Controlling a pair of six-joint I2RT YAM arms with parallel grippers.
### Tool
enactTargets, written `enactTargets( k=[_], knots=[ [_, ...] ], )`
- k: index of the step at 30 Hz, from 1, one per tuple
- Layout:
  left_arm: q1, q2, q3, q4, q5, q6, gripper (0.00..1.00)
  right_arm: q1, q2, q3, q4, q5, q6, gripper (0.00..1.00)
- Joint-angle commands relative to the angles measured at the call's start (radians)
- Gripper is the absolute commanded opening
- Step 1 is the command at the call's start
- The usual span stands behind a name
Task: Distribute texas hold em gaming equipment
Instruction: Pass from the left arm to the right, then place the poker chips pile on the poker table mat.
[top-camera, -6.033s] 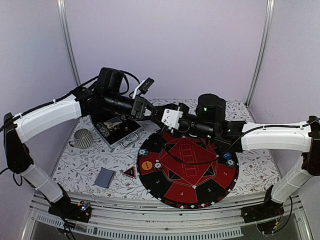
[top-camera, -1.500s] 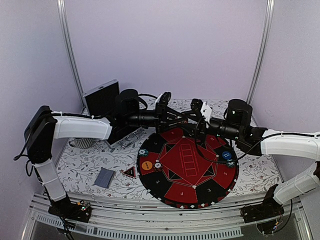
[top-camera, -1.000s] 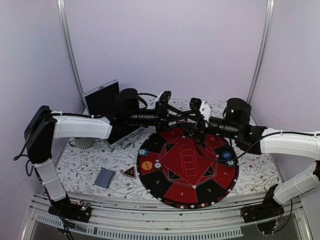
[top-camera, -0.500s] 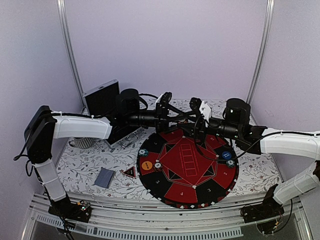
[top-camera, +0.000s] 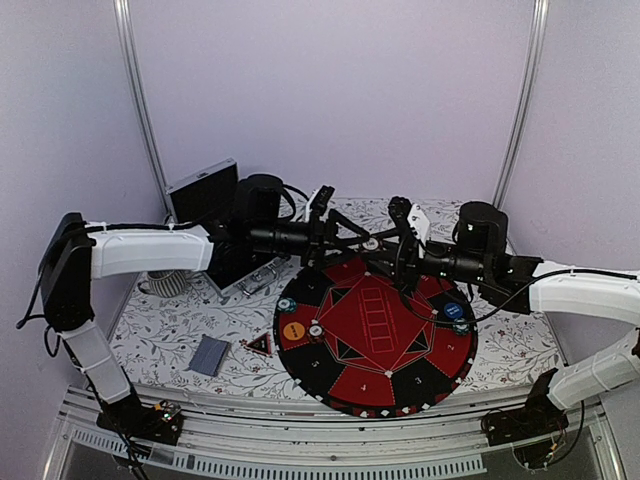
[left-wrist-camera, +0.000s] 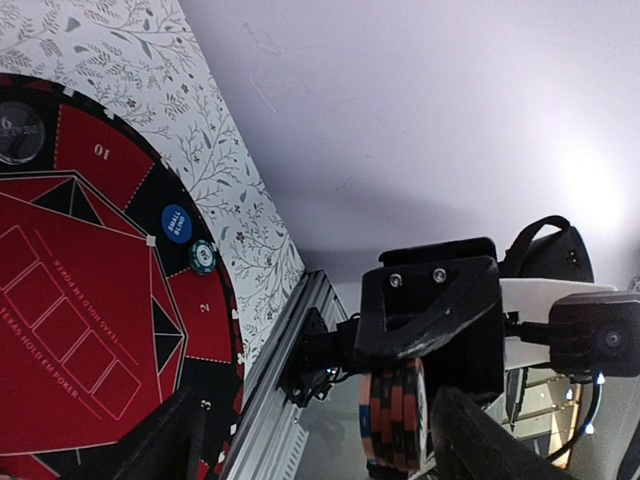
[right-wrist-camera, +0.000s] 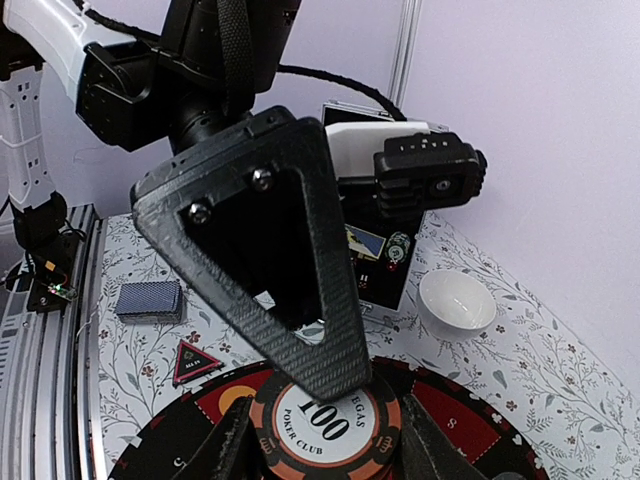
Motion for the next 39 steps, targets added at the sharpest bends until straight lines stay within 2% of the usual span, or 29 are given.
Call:
enactTargets(
  k=[1,5,8,16,19,23,29,39],
  knots=[
    [0.013,-0.050,0.047,-0.123,-0.058,0.124,0.82,-0.005,-0.050,-0.045,-0.009,0.014,0.050,0.03],
    [0.014,-0.041,0.066,-0.141,-0.015,0.155,0.88,-0.006,-0.055,-0.074,-0.012,0.027,0.072,0.03],
    [0.018,-0.044,0.083,-0.189,-0.008,0.198,0.88,-0.005,-0.063,-0.108,-0.012,0.037,0.102,0.02],
    [0.044,-0.096,0.087,-0.330,-0.073,0.315,0.88,-0.005,-0.049,-0.259,-0.012,0.102,0.175,0.02],
    [0.054,-0.115,0.072,-0.349,-0.091,0.328,0.88,0.002,-0.050,-0.340,0.046,0.116,0.239,0.02],
    [0.066,-0.134,0.048,-0.351,-0.098,0.330,0.88,0.034,-0.083,-0.452,0.137,0.192,0.298,0.02],
    [0.077,-0.154,0.026,-0.361,-0.103,0.339,0.88,0.042,-0.120,-0.571,0.140,0.311,0.421,0.02],
    [0.098,-0.173,0.013,-0.361,-0.104,0.342,0.88,0.043,-0.094,-0.626,0.114,0.481,0.573,0.02]
  ],
)
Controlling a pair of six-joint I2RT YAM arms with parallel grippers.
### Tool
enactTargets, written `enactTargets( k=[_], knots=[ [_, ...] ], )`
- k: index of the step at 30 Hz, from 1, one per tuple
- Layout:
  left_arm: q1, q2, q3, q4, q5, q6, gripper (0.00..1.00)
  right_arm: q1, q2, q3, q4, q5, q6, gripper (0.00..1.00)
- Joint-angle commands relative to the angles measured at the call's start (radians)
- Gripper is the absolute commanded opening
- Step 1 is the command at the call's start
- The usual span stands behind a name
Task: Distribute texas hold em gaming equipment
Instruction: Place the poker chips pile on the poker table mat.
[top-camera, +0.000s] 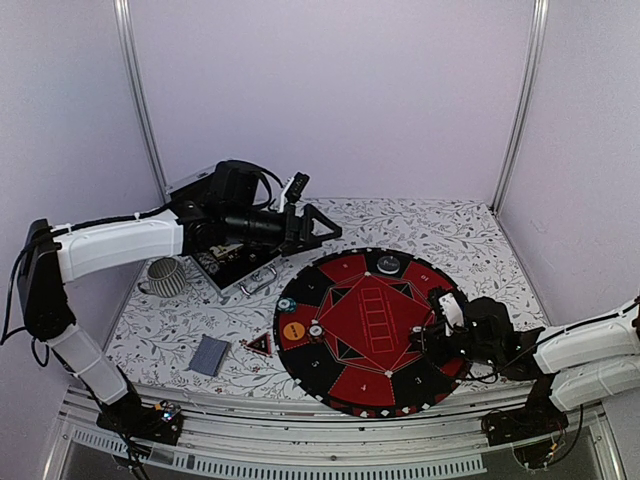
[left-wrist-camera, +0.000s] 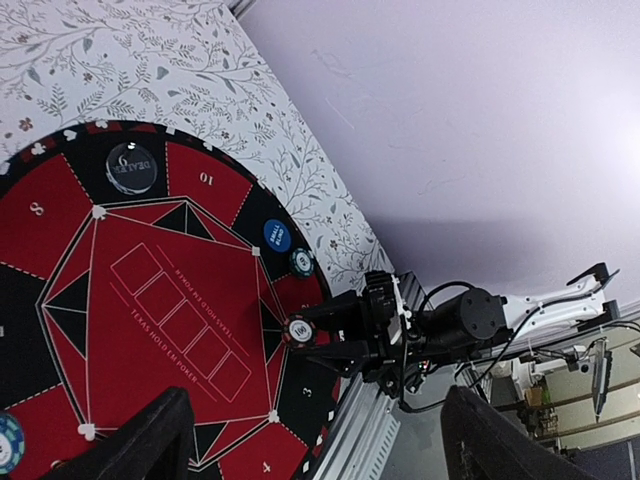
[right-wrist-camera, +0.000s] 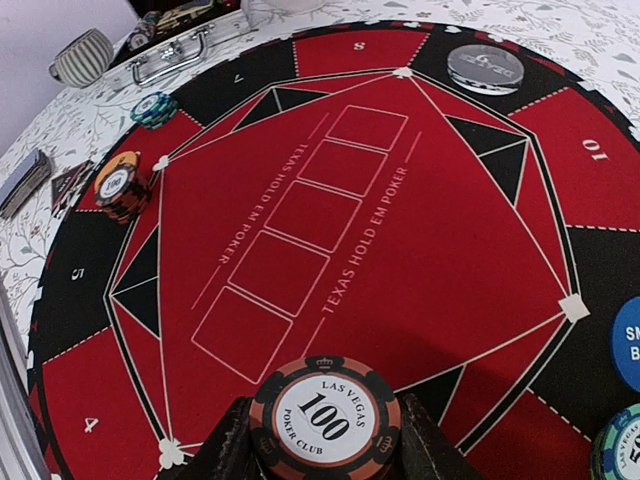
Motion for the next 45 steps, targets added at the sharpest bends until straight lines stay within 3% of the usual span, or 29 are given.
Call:
enactTargets(
  k=[1,16,30,36,42,45],
  knots=[
    [0.018,-0.037,-0.016,-0.007,-0.003,0.018,0.88,0.005,0.025,-0.025,0.029,0.110,0.108,0.02],
    [0.046,-0.058,-0.035,-0.008,0.001,0.026,0.88,0.038,0.141,-0.007,0.010,0.186,0.210,0.02],
    [0.075,-0.088,-0.052,0.002,0.009,0.027,0.88,0.118,0.248,0.030,-0.017,0.227,0.262,0.10],
    [0.087,-0.098,-0.058,0.006,0.017,0.026,0.88,0.126,0.226,0.009,-0.023,0.221,0.300,0.18],
    [0.101,-0.107,-0.055,0.002,0.018,0.034,0.88,0.127,0.194,0.005,-0.057,0.221,0.318,0.39],
    [0.114,-0.116,-0.051,-0.009,0.017,0.040,0.88,0.126,0.164,0.001,-0.064,0.215,0.324,0.43]
  ],
)
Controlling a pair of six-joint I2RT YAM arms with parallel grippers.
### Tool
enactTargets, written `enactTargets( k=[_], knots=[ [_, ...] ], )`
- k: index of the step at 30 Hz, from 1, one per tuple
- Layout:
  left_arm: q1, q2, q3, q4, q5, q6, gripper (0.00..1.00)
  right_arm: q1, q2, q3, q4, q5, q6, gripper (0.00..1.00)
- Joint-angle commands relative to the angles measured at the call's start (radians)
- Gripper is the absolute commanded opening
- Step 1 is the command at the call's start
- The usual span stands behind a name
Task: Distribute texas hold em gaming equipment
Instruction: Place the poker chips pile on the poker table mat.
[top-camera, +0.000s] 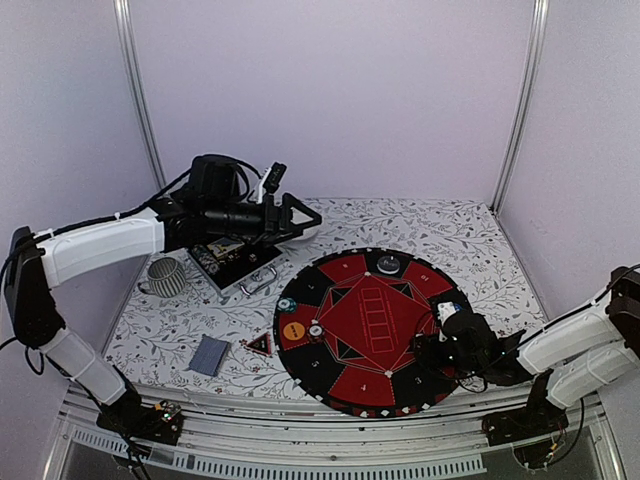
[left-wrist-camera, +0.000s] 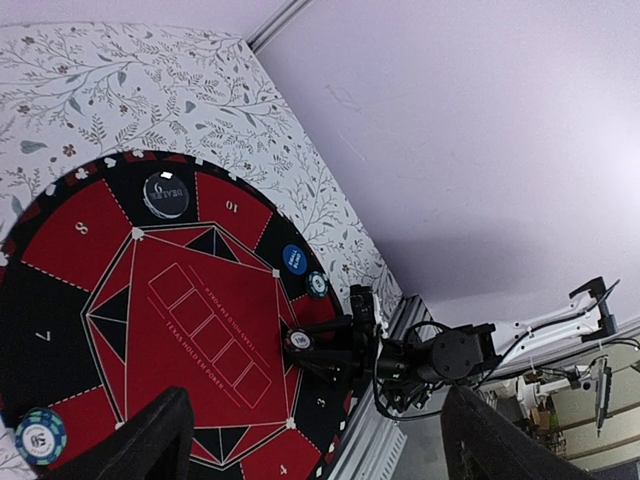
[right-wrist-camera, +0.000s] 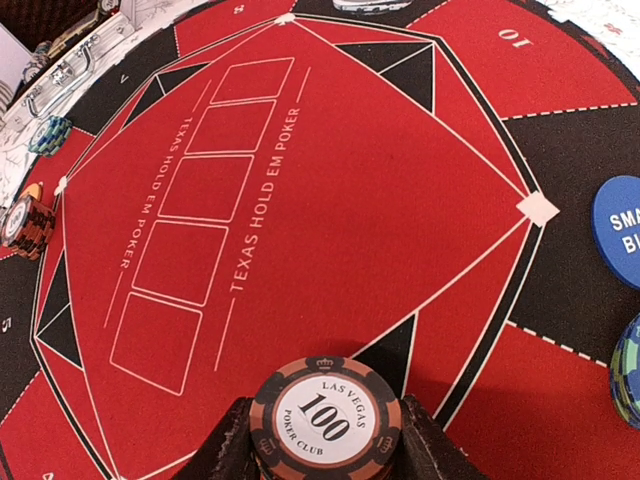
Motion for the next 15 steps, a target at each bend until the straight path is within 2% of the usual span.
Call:
enactTargets(
  k=[1,10,15],
  knots=[
    [0.036,-0.040,-0.005,-0.004,0.007,0.027,0.88,0.014,-0.037,-0.024,-0.086,-0.037,0.033,0.44],
    [0.069,-0.069,-0.013,-0.016,0.007,0.036,0.88,0.014,-0.093,-0.028,-0.122,-0.028,0.037,0.57],
    [0.080,-0.084,-0.021,-0.019,0.009,0.037,0.88,0.014,-0.170,0.008,-0.207,-0.010,0.036,0.72]
  ],
)
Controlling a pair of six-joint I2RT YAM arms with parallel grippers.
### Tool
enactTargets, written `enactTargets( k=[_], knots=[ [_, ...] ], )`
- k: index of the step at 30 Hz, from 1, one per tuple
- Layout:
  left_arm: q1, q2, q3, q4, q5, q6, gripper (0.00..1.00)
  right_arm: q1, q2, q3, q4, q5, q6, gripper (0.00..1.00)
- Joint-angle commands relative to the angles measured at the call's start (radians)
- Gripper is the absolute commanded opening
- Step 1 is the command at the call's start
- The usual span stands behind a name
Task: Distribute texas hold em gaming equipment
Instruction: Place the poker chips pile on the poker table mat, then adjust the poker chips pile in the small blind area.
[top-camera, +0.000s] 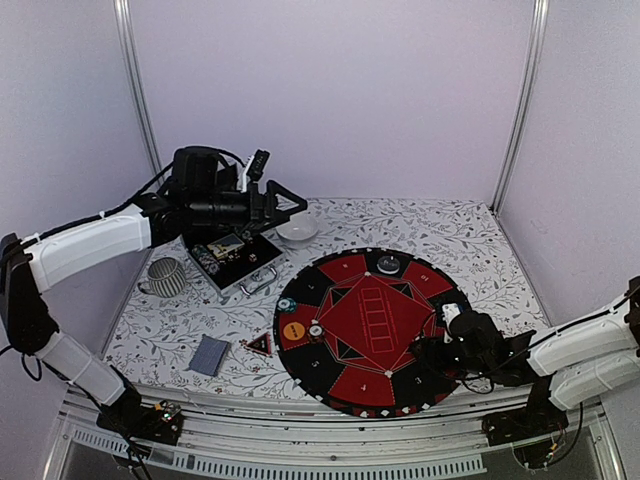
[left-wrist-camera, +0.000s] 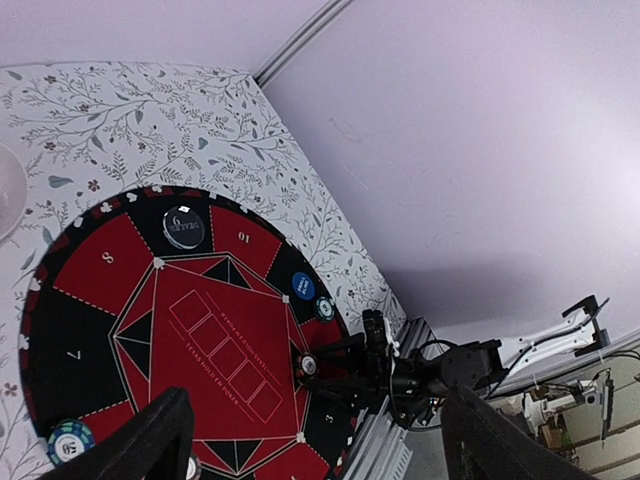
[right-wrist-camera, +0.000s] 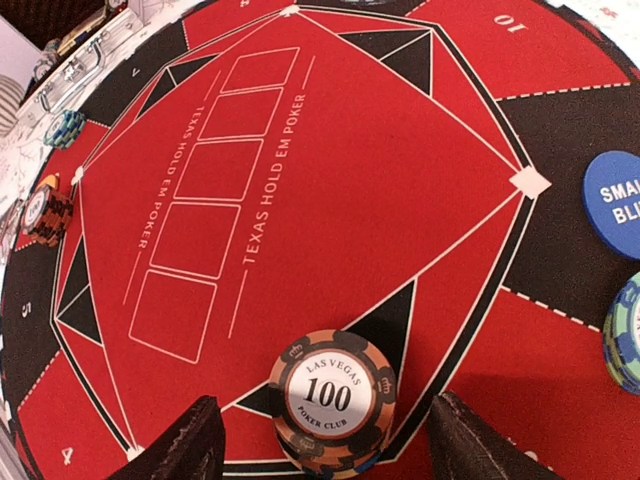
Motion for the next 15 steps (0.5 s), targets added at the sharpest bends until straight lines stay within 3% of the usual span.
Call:
enactTargets(
  k=[1,3,8,15],
  knots=[
    [0.021,-0.032,-0.021,-0.015,0.009,0.020,0.88,0.008,-0.078,0.044,-0.138,0.027,0.006,0.77],
    [0.024,-0.034,-0.024,-0.017,0.008,0.020,0.88,0.008,-0.107,0.097,-0.234,0.055,0.010,1.00],
    [0.030,-0.043,-0.028,-0.017,0.010,0.024,0.88,0.002,-0.159,0.280,-0.470,0.043,-0.050,0.99],
    [0.037,-0.050,-0.025,-0.027,0.011,0.035,0.88,-0.142,-0.113,0.651,-0.851,-0.246,-0.311,0.99]
  ],
)
